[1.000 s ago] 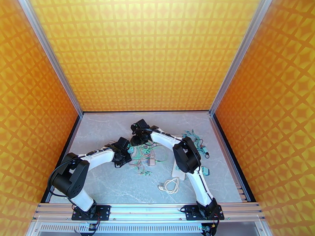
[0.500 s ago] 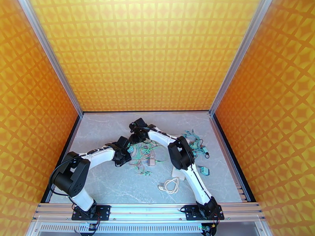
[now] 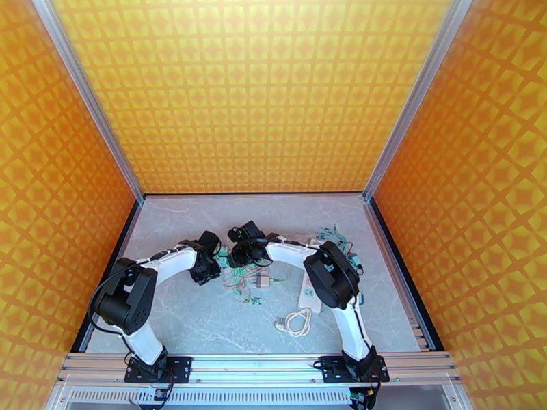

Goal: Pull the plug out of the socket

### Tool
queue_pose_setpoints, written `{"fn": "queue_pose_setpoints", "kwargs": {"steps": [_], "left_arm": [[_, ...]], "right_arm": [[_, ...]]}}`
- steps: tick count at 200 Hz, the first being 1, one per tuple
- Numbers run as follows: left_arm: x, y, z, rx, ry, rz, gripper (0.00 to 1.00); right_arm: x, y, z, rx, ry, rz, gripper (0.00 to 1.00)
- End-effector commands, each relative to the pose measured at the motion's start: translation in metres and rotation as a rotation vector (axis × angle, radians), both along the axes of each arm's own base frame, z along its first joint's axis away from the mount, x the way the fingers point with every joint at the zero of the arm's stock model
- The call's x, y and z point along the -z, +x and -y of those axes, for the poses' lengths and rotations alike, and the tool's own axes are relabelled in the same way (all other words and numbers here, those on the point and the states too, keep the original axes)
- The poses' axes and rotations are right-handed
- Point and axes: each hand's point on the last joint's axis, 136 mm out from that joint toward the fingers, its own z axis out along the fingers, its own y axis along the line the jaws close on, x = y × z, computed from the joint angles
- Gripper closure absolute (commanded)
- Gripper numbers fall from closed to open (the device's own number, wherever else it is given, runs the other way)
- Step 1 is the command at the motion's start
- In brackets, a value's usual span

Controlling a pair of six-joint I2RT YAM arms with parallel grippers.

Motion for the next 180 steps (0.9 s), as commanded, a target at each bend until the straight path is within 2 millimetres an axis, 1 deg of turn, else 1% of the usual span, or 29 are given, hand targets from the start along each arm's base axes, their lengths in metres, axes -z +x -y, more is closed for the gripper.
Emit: {"fn": "queue_pose_setpoints", "kwargs": {"steps": [1, 25, 56, 70, 83, 103, 119, 135, 157, 166, 174, 180], "left_arm": [[-0.002, 0.022, -0.010, 0.078, 0.077, 0.065, 0.65], [-0.007, 0.027, -0.021, 0.140, 0.123, 0.093, 0.64], [-0.010, 0.042, -0.022, 0.229, 0.136, 0.131, 0.64], [-0.012, 0.047, -0.023, 0.248, 0.136, 0.143, 0.65], [-0.017, 0.045, -0.023, 0.247, 0.136, 0.142, 0.65], [-0.030, 0.034, -0.027, 0.198, 0.128, 0.128, 0.65], [-0.042, 0.021, -0.030, 0.127, 0.112, 0.125, 0.65], [-0.057, 0.008, -0.026, 0.073, 0.091, 0.131, 0.64], [-0.076, -0.006, -0.011, 0.021, 0.057, 0.146, 0.61], [-0.081, -0.008, -0.004, -0.010, 0.038, 0.154, 0.60], [-0.085, -0.009, 0.006, -0.018, 0.024, 0.163, 0.55], [-0.088, -0.009, 0.013, -0.021, 0.015, 0.168, 0.54]], "right_arm": [[0.008, -0.039, -0.006, -0.032, -0.004, -0.089, 0.64], [0.003, -0.043, -0.006, -0.025, 0.006, -0.103, 0.65], [-0.003, -0.051, -0.015, -0.043, 0.016, -0.099, 0.64], [-0.007, -0.047, -0.014, -0.028, 0.013, -0.084, 0.64], [-0.014, -0.041, -0.009, -0.018, -0.005, -0.046, 0.65], [-0.023, -0.031, 0.003, 0.008, -0.024, -0.016, 0.65], [-0.030, -0.016, 0.022, 0.081, -0.046, 0.011, 0.65], [-0.035, 0.000, 0.044, 0.171, -0.057, 0.029, 0.64], [-0.048, 0.016, 0.065, 0.255, -0.047, 0.071, 0.62], [-0.054, 0.020, 0.071, 0.279, -0.051, 0.097, 0.62], [-0.059, 0.023, 0.075, 0.296, -0.055, 0.118, 0.61], [-0.061, 0.025, 0.078, 0.312, -0.062, 0.133, 0.60]]}}
